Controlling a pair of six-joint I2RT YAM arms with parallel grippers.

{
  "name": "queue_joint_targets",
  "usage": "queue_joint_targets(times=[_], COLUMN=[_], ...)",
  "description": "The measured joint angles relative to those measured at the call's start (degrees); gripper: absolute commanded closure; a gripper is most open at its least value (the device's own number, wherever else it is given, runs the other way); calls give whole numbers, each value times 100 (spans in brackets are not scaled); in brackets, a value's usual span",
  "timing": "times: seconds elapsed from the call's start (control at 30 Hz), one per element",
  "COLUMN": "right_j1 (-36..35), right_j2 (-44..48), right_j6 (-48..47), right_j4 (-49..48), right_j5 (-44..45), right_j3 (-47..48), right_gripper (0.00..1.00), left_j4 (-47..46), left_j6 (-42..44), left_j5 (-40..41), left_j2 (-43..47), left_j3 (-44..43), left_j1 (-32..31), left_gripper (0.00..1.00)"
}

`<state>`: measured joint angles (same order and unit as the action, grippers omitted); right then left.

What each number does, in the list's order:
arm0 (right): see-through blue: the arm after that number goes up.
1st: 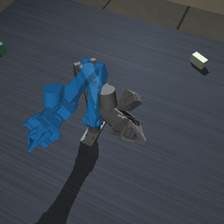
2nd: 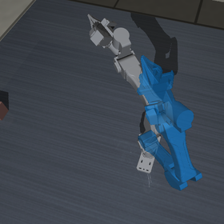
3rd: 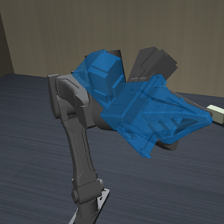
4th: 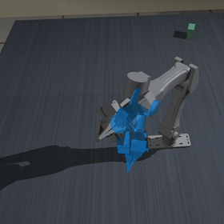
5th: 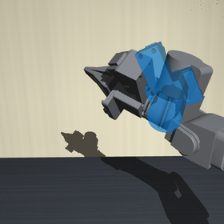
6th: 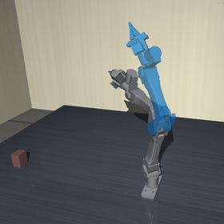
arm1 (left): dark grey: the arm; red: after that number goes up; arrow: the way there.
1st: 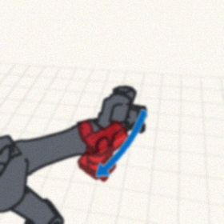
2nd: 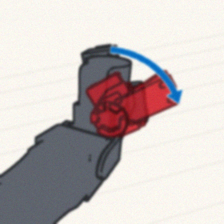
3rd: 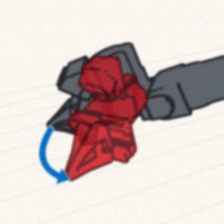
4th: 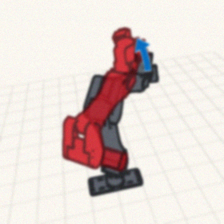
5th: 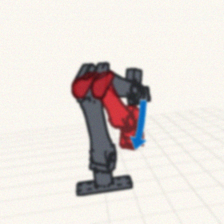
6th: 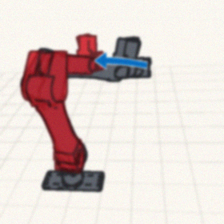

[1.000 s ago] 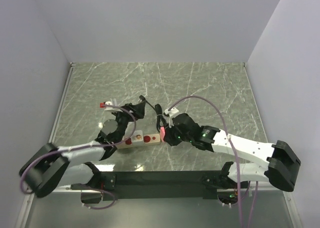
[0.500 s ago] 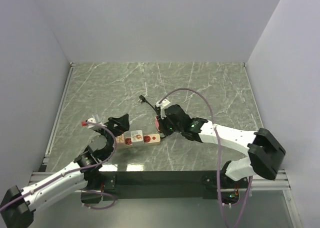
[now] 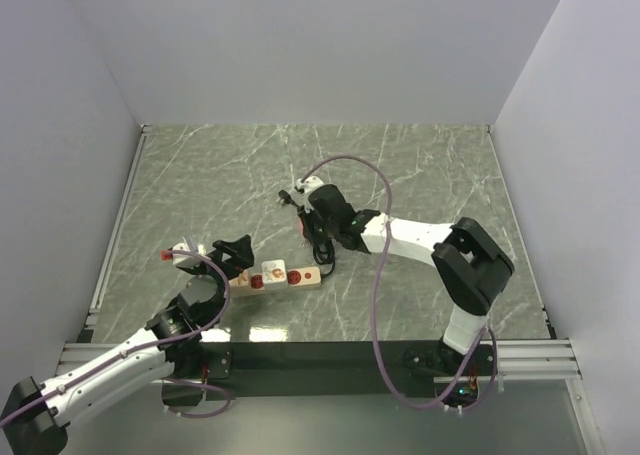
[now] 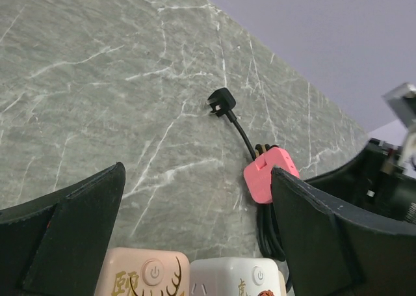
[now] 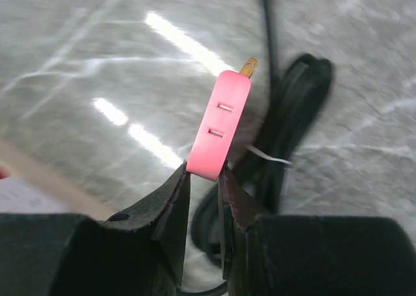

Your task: Insert the plug

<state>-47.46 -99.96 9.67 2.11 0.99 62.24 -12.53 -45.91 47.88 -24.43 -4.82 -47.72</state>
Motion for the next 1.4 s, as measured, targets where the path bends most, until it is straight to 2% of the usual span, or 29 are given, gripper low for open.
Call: queue_joint_targets(times=[0.17,0.47,0.6,0.77,0.97,1.17,1.3,1.4], right_j1=[522,1198,1384,1473,1510,1598,1692,1714], right_j2=[-256,-170,-66,-50,-50,-50,-50,-57], right_j6=[297,772,852,870,938,942,938,929], right_j4=[72,37,35,20,-70,-219,-365,-516], right_j5=[-42,131,424,669,828,879,835,785], right_j3=[4,-160,-313,-350,-376,-376,-376,-376], right_gripper=[100,100,100,100,100,100,100,100], left_j4=[-35,-474,-433,-15,415,896,1438,1821], left_j6=[-44,24,164,140,-50,-555,-1056,-1285], left_j5=[-7,-129,-225,-391,-227,249,560,605], left_j2=[-127,-931,-1021,-940,-1058,-1792,-1899,-1998], left_j3=[22,168,122,-57,-254,-557,-645,-866], left_j1=[0,-11,-11,-42,-297,-776,-1248,-1325], left_gripper=[1,1,0,0,0,1,1,1])
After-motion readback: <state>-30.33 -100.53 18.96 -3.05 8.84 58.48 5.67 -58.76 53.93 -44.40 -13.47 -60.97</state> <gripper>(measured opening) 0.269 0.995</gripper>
